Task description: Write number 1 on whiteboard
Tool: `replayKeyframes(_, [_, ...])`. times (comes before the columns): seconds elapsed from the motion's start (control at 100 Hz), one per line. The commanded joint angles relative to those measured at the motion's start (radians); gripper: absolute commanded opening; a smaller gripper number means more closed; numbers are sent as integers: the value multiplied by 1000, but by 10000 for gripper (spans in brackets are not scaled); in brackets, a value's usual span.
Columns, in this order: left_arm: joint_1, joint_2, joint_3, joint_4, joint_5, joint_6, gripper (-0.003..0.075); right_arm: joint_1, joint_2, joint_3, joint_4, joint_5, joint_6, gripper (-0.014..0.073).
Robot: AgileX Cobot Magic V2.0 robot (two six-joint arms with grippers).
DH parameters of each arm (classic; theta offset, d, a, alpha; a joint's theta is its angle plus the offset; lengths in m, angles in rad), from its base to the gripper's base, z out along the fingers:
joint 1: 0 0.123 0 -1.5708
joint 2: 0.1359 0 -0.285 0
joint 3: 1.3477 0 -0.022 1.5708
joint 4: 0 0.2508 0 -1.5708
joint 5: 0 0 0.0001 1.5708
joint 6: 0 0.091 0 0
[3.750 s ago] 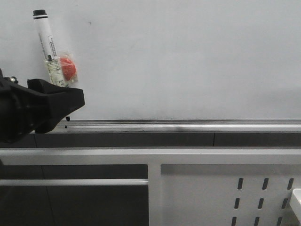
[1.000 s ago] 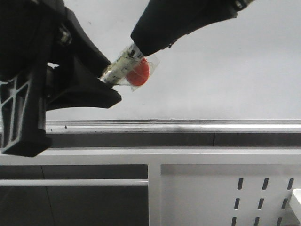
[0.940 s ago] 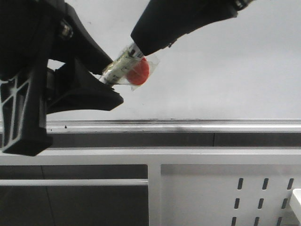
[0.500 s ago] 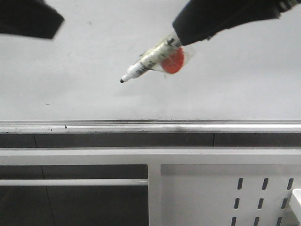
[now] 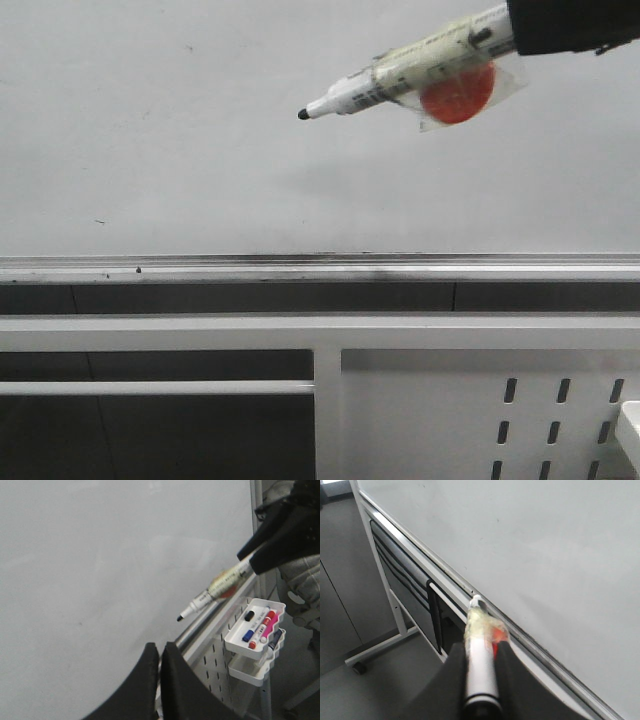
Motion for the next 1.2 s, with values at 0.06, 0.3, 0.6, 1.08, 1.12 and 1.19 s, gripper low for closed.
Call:
replayKeyframes(0.06, [-3,15,32,-43,-163,-10,-20,-1,31,-27,12,-150,1,-71])
replayKeyframes(0.3, [189,36,36,-186,-191,-10,-20,-3,150,-73,12,-240,1,-71])
replayKeyframes(0.6, [547,36,36,-292,-284,-10,-20,-3,182,-73,8,-361,-7,-71])
replayKeyframes(1.08, [636,36,36,-298,-334,-10,-20,-5,244,-73,4,-424,-9,-71])
replayKeyframes(1.12, [636,36,36,-298,-334,-10,-20,-5,266,-73,4,-424,-9,-71])
replayKeyframes(1.19, [636,36,36,-298,-334,-10,-20,-5,313,-73,4,-424,-9,-71])
